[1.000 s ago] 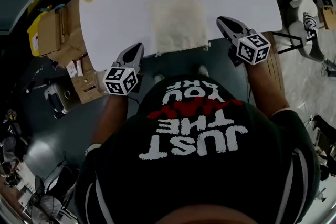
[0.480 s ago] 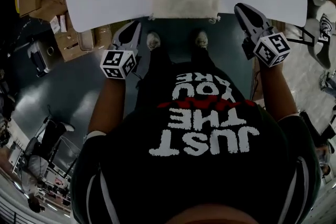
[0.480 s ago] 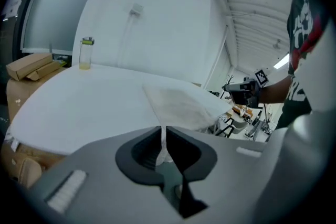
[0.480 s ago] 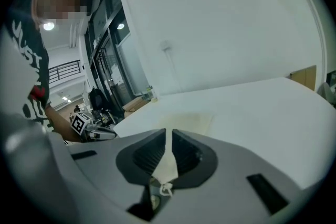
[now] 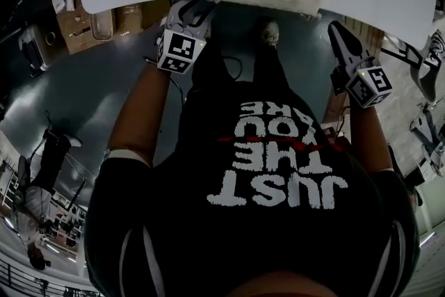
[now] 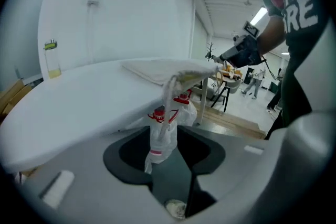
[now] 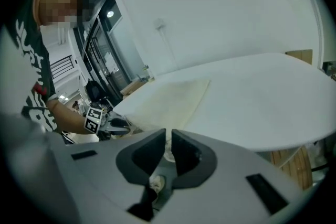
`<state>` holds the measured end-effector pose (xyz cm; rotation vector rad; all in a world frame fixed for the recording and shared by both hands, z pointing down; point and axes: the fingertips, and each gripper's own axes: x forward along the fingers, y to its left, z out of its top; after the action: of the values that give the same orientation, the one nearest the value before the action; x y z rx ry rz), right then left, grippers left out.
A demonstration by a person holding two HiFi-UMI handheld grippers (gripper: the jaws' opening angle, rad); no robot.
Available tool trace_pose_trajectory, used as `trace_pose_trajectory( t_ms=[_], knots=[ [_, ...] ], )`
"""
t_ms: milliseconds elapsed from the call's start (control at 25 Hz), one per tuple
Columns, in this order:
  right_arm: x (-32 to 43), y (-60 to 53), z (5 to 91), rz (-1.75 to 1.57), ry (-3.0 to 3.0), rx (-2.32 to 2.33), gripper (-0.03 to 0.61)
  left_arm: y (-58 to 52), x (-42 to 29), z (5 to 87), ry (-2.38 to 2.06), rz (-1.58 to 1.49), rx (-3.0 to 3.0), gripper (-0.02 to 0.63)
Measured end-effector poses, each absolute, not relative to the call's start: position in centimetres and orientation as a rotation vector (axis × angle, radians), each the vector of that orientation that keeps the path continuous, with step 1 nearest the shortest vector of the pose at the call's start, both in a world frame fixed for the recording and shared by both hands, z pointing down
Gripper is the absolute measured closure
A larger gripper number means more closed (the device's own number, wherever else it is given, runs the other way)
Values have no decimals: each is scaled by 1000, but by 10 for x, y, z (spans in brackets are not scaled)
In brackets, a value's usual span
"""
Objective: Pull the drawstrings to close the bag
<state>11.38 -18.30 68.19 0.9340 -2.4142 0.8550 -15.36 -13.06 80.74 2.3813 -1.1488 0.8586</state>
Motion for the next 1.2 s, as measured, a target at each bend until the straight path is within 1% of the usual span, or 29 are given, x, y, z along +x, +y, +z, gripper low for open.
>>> trace_pose_trajectory(
  t_ms=[360, 600, 720, 880, 1000, 1200],
  knots=[
    [100, -162, 721, 907, -2353, 863, 571, -128, -128, 815, -1025, 828, 2517, 472],
    [105, -155, 717, 927, -2351, 877, 571, -124, -105, 809, -884, 684, 2509, 472],
    [111, -150, 719, 944, -2349, 894, 571, -132, -99, 798, -864, 467, 2432, 472],
    [118, -146, 719, 956, -2349, 902, 571, -131, -89, 772, -745, 95, 2268, 476],
    [120, -146, 719, 949, -2355, 894, 571, -135, -97, 755, -721, -172, 2109, 486],
    [120, -144, 718, 979, -2357, 902, 571, -141, -109, 737, -696, -431, 1956, 494]
  ],
)
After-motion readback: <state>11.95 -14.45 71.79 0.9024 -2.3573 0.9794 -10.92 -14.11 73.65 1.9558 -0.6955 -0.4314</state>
